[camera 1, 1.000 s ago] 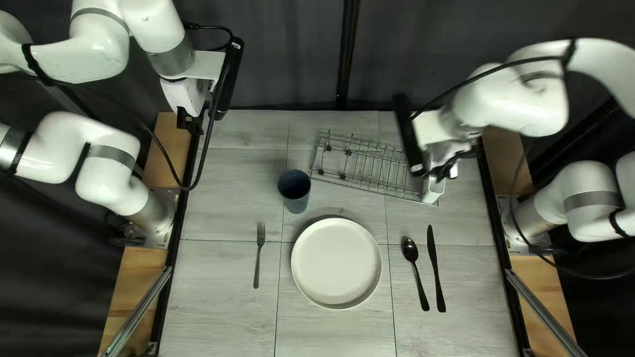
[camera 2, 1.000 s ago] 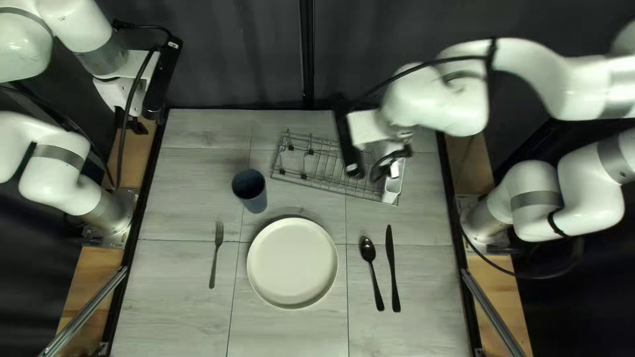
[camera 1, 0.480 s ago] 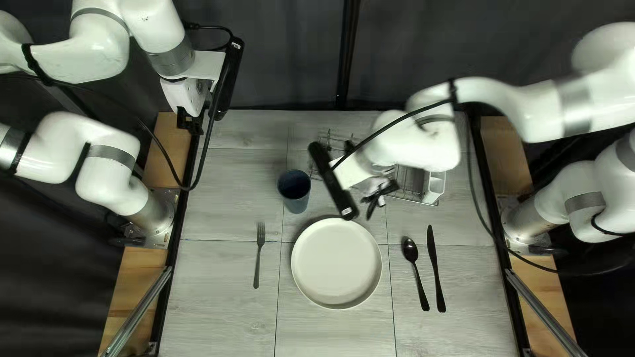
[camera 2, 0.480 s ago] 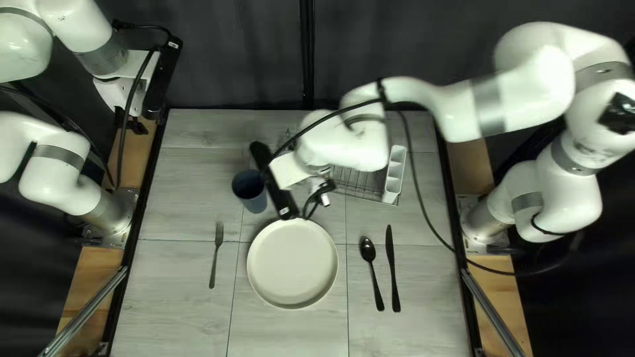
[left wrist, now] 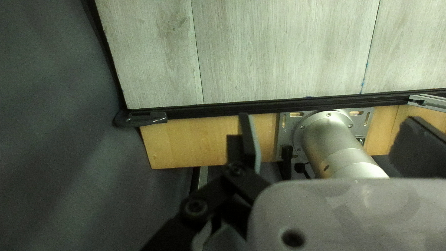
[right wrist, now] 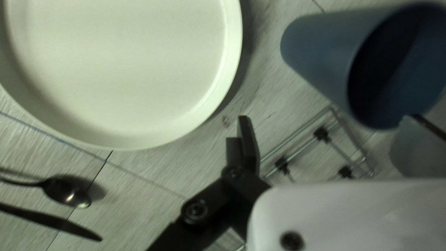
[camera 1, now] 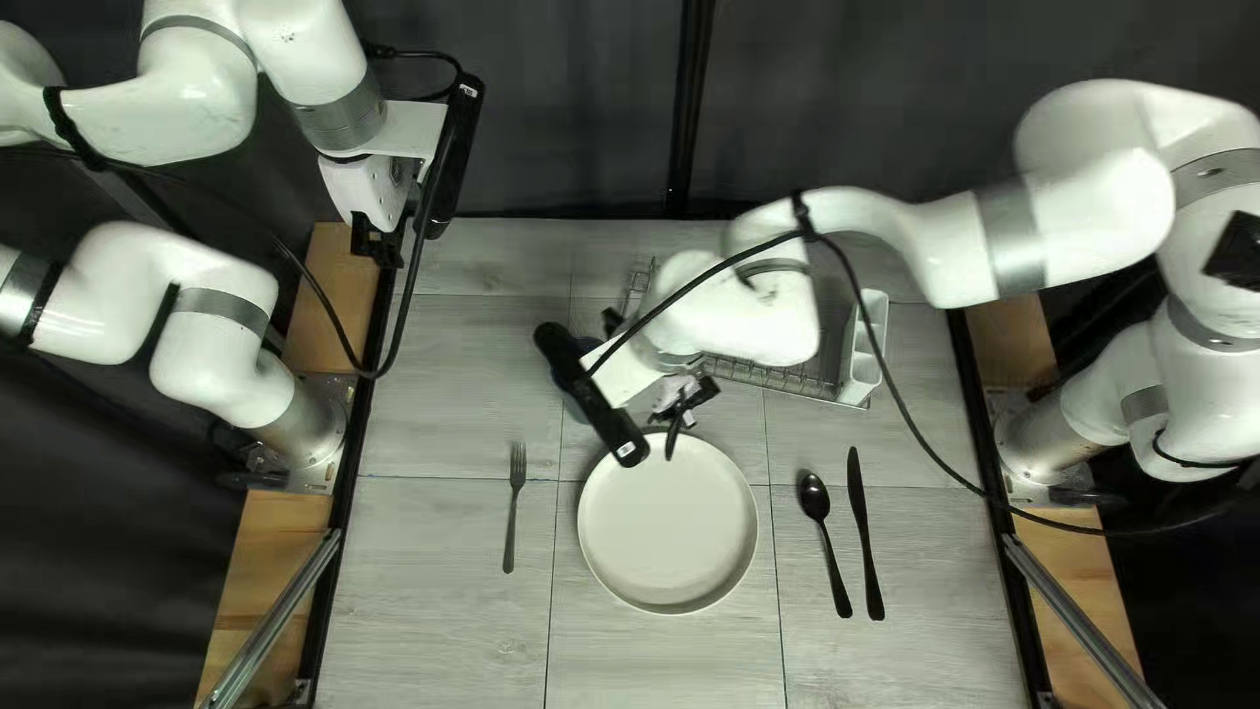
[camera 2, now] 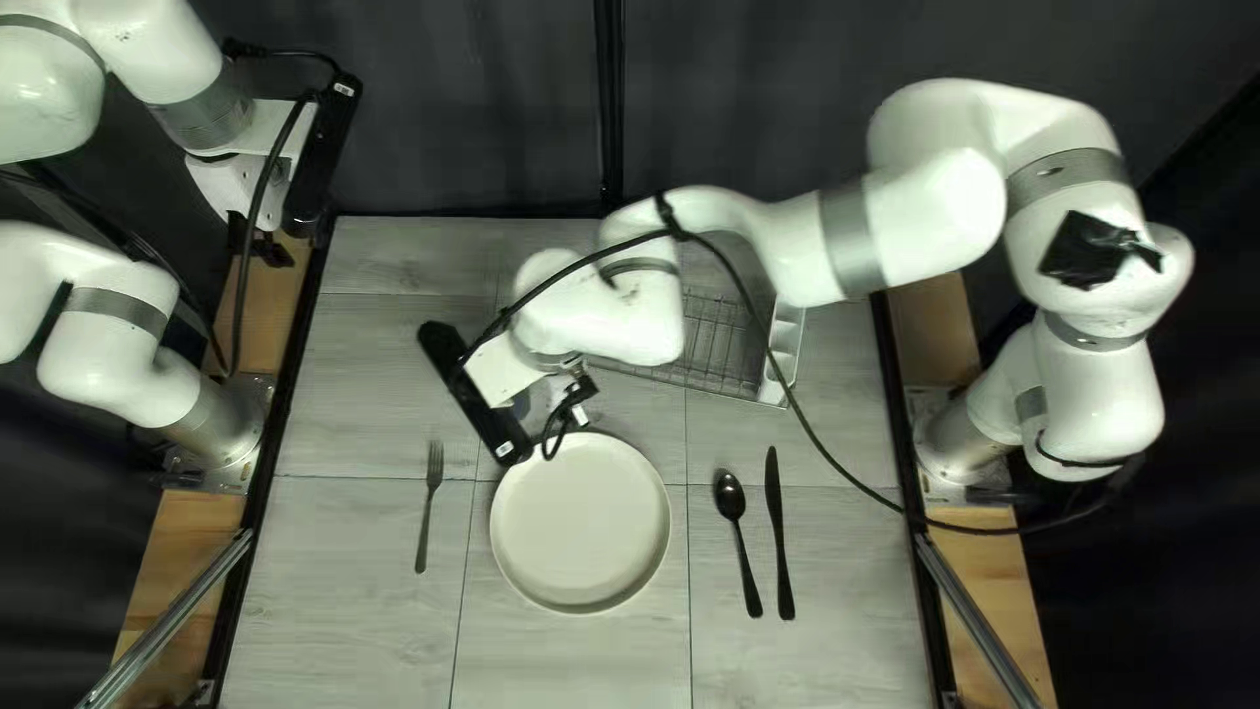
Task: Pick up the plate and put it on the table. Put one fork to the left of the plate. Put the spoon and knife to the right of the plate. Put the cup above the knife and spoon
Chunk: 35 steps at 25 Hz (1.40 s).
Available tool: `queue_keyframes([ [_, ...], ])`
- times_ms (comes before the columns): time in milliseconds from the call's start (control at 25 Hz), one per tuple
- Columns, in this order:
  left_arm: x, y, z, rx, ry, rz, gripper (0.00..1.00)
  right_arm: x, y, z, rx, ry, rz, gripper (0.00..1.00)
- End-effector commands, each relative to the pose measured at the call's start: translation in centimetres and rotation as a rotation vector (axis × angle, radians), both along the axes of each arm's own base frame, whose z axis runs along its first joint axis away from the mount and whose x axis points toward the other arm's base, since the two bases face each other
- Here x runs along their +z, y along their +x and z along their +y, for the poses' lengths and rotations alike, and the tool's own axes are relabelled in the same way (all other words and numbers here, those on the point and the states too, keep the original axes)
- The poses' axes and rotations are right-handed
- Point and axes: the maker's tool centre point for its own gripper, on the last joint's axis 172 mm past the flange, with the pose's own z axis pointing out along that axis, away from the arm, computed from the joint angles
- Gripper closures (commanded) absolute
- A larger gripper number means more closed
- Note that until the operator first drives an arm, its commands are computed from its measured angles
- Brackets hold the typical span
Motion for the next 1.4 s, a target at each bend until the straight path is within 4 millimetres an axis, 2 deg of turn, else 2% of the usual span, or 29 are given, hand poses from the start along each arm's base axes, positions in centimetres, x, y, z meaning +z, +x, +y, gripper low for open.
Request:
queue_keyframes([
  [40,0.0,0.0,0.0,0.0,0.0,0.0,0.0,-1.5,0.8,-0.3,0.019,-0.01,0.004,0.03],
  [80,0.0,0.0,0.0,0.0,0.0,0.0,0.0,-1.9,1.0,-0.3,0.021,-0.015,0.008,0.16],
  [120,0.0,0.0,0.0,0.0,0.0,0.0,0.0,-2.1,1.0,-0.2,0.021,-0.018,0.011,0.74],
  [160,0.0,0.0,0.0,0.0,0.0,0.0,0.0,-2.5,1.2,-0.3,0.021,-0.026,0.016,1.0],
  [400,0.0,0.0,0.0,0.0,0.0,0.0,0.0,-2.2,1.4,-0.7,0.015,-0.048,0.02,1.0],
  [600,0.0,0.0,0.0,0.0,0.0,0.0,0.0,0.2,0.7,-0.9,0.007,-0.065,-0.009,1.0],
  [800,0.0,0.0,0.0,0.0,0.0,0.0,0.0,3.3,-1.7,-0.8,-0.016,-0.084,-0.044,1.0],
  [840,0.0,0.0,0.0,0.0,0.0,0.0,0.0,4.6,-3.0,-0.7,-0.032,-0.092,-0.049,1.0],
  [1000,0.0,0.0,0.0,0.0,0.0,0.0,0.0,7.1,-7.4,-0.4,-0.099,-0.12,-0.027,1.0],
  [1080,0.0,0.0,0.0,0.0,0.0,0.0,0.0,7.8,-11.2,0.0,-0.15,-0.123,-0.01,1.0],
  [1120,0.0,0.0,0.0,0.0,0.0,0.0,0.0,8.0,-12.2,0.3,-0.164,-0.12,-0.006,1.0],
  [1160,0.0,0.0,0.0,0.0,0.0,0.0,0.0,7.9,-14.3,1.1,-0.187,-0.122,0.002,1.0],
  [1200,0.0,0.0,0.0,0.0,0.0,0.0,0.0,7.8,-15.0,1.4,-0.197,-0.126,0.006,1.0],
  [1240,0.0,0.0,0.0,0.0,0.0,0.0,0.0,7.3,-16.9,2.4,-0.208,-0.133,0.011,1.0],
  [1360,0.0,0.0,0.0,0.0,0.0,0.0,0.0,6.0,-20.1,3.3,-0.231,-0.142,0.027,1.0],
  [1400,0.0,0.0,0.0,0.0,0.0,0.0,0.0,5.8,-20.6,3.4,-0.235,-0.142,0.03,1.0],
])
